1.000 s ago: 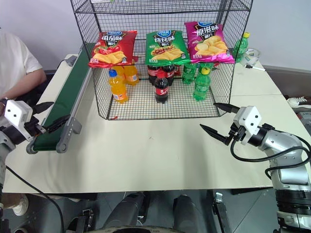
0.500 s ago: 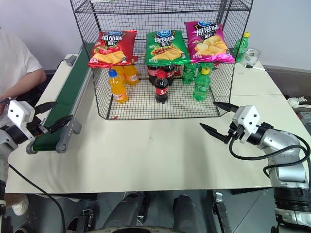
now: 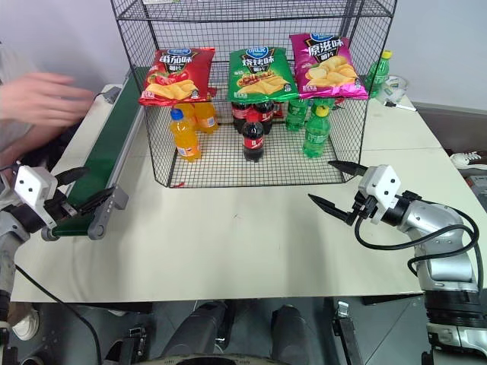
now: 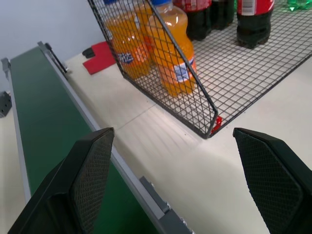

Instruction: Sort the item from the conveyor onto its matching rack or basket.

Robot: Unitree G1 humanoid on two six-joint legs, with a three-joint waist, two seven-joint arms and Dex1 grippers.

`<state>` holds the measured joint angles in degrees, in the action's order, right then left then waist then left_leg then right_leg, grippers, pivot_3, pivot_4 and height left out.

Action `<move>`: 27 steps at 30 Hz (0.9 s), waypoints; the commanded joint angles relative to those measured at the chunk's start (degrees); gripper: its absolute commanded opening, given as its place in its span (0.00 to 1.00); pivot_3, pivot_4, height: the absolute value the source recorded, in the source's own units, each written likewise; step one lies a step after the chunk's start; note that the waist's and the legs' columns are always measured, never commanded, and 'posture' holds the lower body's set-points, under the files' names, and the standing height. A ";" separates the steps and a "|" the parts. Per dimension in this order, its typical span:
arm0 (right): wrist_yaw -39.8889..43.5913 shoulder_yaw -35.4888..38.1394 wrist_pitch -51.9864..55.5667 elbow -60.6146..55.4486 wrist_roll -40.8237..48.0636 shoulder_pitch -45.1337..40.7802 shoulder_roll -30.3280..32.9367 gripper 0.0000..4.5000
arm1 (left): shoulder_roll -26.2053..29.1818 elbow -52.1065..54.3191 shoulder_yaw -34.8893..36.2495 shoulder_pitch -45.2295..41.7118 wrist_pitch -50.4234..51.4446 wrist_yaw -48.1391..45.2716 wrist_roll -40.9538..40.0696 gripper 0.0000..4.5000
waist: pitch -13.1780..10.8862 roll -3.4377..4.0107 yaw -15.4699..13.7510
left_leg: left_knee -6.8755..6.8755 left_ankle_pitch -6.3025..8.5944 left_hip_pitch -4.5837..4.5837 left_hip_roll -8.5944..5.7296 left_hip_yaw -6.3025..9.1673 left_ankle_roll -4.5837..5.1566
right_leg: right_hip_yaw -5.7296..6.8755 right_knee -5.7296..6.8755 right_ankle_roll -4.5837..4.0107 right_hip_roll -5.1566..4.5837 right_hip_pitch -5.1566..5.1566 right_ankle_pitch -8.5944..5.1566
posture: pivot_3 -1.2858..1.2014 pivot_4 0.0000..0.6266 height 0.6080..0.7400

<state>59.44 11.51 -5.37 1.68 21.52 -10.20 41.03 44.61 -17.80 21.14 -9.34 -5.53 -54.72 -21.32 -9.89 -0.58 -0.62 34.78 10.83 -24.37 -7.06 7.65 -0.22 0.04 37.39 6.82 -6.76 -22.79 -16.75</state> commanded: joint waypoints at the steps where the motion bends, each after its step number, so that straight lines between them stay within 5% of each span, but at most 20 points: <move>1: -0.04 0.62 -0.17 -1.26 0.72 -1.03 0.31 1.00 | -0.10 1.75 0.60 -0.38 -0.58 0.88 -0.15 0.90 | 0.00 0.00 0.01 | 0.00 0.00 0.00 0.00 0.00 0.00 | 0.00 0.00 0.00 0.00 0.00 0.00 | 0.52 0.24 1.00; 27: -0.08 0.62 1.24 -2.30 1.09 -1.16 0.35 1.00 | -1.87 9.48 1.82 1.73 6.65 2.26 -4.42 0.90 | -0.01 0.02 0.05 | -0.02 -0.01 -0.01 0.01 0.00 0.02 | 0.00 -0.02 0.00 0.01 0.03 0.00 | 0.52 0.24 1.00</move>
<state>59.37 11.51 -4.07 1.39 21.54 -10.60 41.15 42.38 -10.26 21.28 -7.56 1.64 -52.40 -24.49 -9.90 -0.57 -0.56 34.76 10.82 -24.38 -7.06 7.65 -0.20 0.04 37.37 6.82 -6.75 -22.76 -16.75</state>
